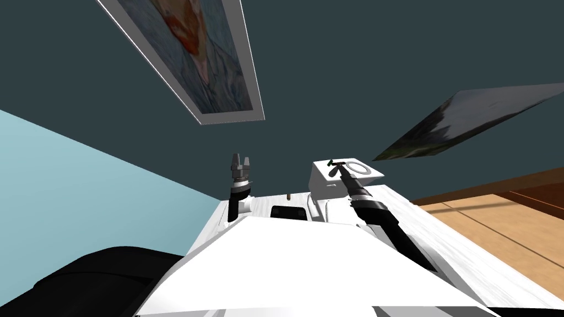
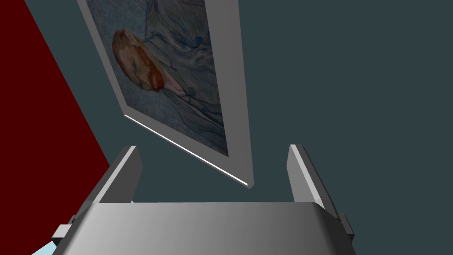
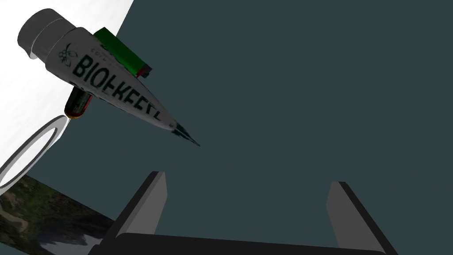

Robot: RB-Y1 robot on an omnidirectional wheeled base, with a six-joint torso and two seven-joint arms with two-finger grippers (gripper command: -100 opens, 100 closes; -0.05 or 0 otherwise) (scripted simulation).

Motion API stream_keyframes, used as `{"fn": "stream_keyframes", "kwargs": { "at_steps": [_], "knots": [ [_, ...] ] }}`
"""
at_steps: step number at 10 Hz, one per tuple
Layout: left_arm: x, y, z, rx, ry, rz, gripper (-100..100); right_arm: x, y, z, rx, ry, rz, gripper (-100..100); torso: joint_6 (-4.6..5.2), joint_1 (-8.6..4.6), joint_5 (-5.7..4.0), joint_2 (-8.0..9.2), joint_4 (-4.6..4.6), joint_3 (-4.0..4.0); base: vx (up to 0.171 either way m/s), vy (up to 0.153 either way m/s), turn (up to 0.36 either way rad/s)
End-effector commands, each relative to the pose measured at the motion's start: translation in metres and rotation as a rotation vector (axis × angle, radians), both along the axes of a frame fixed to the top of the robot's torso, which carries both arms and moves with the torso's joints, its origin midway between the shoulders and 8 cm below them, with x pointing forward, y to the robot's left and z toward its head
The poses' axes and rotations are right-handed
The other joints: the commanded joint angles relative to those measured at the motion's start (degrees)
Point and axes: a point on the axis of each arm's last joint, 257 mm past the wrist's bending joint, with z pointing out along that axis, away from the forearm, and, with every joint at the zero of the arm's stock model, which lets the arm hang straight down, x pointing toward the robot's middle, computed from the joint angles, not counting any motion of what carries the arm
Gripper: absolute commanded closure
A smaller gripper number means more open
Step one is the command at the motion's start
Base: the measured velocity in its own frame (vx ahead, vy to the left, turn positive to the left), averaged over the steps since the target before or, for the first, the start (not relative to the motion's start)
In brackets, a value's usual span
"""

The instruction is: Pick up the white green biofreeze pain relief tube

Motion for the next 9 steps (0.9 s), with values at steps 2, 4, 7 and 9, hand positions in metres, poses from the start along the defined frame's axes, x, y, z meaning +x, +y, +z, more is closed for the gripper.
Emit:
{"fn": "stream_keyframes", "kwargs": {
  "at_steps": [2, 4, 7, 9],
  "knots": [
    [0.000, 0.000, 0.000, 0.000, 0.000, 0.000, 0, -0.011, -0.020, -0.025, -0.068, 0.108, -0.051, -100, -0.01, 0.05, 0.01, -0.01, 0.00, -0.01, 0.062, 0.008, 0.015],
    [0.000, 0.000, 0.000, 0.000, 0.000, 0.000, 0, -0.022, -0.036, -0.041, -0.127, 0.185, -0.085, -100, 0.00, 0.07, 0.01, 0.01, 0.00, 0.00, 0.065, 0.019, 0.014],
    [0.000, 0.000, 0.000, 0.000, 0.000, 0.000, 0, -0.042, -0.062, -0.062, -0.227, 0.298, -0.133, -100, -0.01, 0.19, 0.04, -0.04, -0.01, -0.02, 0.071, 0.042, 0.019],
    [0.000, 0.000, 0.000, 0.000, 0.000, 0.000, 0, -0.057, -0.080, -0.072, -0.302, 0.372, -0.163, -100, -0.01, 0.27, 0.06, -0.04, -0.01, -0.03, 0.075, 0.066, 0.021]
  ]
}}
